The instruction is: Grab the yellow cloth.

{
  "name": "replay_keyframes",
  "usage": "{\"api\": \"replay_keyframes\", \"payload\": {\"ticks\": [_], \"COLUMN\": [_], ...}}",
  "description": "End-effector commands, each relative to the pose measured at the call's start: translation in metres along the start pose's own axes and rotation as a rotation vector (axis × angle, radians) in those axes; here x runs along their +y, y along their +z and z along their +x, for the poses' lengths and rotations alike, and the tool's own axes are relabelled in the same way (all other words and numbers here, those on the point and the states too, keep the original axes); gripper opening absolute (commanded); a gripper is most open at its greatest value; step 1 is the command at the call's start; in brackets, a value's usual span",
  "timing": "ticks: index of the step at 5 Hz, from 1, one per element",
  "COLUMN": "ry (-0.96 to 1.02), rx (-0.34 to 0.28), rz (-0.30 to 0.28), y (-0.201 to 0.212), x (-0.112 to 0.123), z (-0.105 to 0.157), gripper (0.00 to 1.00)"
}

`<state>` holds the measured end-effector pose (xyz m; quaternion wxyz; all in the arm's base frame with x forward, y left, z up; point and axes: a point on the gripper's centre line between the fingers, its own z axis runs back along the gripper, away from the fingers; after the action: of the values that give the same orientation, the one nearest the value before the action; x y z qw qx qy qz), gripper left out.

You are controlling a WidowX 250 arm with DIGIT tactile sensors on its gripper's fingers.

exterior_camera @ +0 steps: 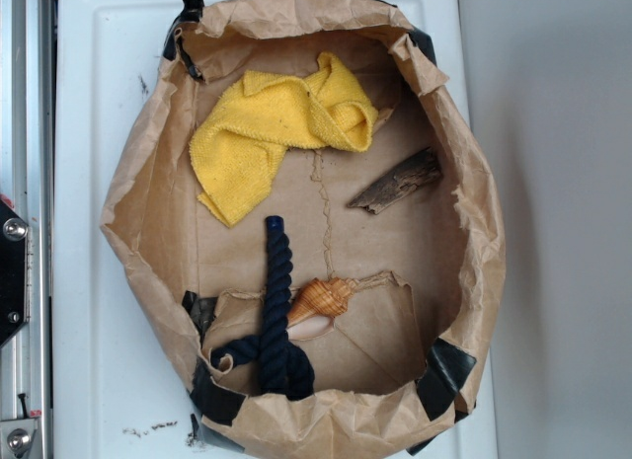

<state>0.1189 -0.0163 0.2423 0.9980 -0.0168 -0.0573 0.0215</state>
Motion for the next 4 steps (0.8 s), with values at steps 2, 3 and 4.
{"api": "replay_keyframes", "payload": {"ticks": [2, 3, 4], "ry": [-0.006, 0.048, 0.035], "rx": [-0.047, -0.065, -0.078], "rz": [0.033, 0.029, 0.036], "y": [-0.018, -0.04, -0.065], "x": [0.02, 0.045, 0.06], "z": [0.047, 0.094, 0.117], "gripper": [1.0, 1.0, 1.0]}}
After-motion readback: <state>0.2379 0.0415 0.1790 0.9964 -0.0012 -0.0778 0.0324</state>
